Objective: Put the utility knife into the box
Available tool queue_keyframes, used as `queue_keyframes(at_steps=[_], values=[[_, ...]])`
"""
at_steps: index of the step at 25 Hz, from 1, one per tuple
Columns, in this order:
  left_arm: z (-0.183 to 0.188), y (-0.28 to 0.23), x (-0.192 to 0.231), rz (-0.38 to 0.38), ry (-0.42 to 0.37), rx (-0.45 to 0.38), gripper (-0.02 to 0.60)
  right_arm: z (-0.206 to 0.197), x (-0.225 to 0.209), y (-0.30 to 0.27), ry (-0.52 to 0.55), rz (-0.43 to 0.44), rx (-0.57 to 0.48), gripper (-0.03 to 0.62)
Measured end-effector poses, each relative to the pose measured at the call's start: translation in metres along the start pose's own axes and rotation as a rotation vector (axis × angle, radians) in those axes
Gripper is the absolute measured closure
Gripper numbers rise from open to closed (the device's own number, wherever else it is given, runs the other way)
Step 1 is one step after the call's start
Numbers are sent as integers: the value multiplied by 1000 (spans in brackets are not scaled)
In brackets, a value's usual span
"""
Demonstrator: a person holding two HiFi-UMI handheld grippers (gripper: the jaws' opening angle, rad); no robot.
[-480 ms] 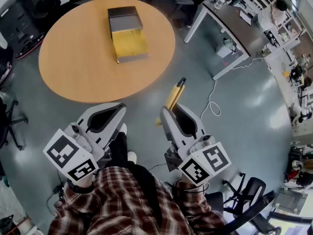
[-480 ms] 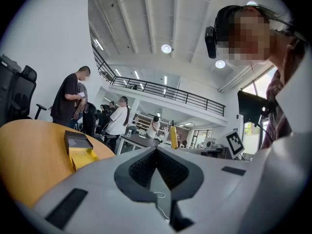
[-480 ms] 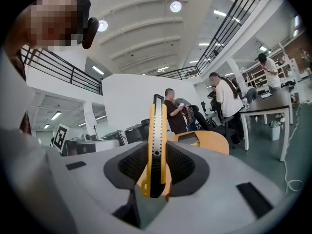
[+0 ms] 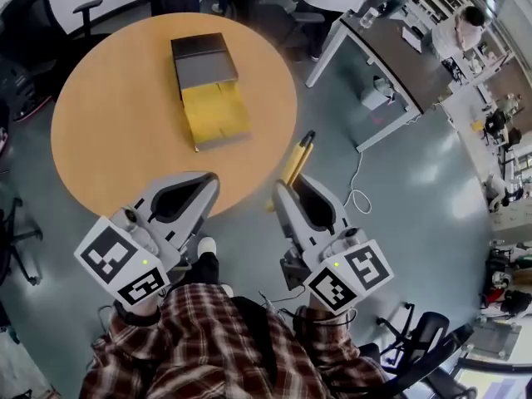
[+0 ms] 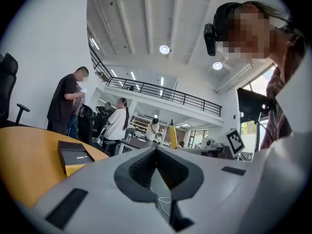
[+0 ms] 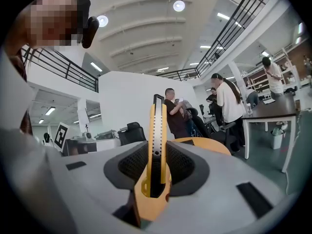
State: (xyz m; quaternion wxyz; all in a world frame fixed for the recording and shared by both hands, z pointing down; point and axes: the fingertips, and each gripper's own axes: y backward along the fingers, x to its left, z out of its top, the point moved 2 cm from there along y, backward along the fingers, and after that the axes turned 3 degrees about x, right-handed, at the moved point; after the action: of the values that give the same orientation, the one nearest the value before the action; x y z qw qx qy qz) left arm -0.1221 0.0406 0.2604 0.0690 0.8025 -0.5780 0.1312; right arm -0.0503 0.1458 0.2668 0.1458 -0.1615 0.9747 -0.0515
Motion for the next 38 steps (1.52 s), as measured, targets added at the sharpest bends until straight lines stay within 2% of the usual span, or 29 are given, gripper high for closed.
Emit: queue_keyframes(at_steps=[4,10,17,22,26,32,38], values=[[22,-8,41,-9,-2,2,571,19,-4,-45,1,-6,-7,471],[31,-12,83,-4,21,10,571,23,-12,-82,-15,-25,15,470],[29,-53,121,58,43,14,571,26,-68,-120,-32,3,47,470],[27,-83,155,176,51,-7,571,30,-114,-165,-32,98,74,470],[38,-107,173,304,68,-45,571,49,-138,-201,-13,232,117,470],[56,-144,173,508,94,-118,571,89,-173,-236,43,451,179,470],[57,-145,174,705,125,-174,571,104,-187,-271,97,613,241,470]])
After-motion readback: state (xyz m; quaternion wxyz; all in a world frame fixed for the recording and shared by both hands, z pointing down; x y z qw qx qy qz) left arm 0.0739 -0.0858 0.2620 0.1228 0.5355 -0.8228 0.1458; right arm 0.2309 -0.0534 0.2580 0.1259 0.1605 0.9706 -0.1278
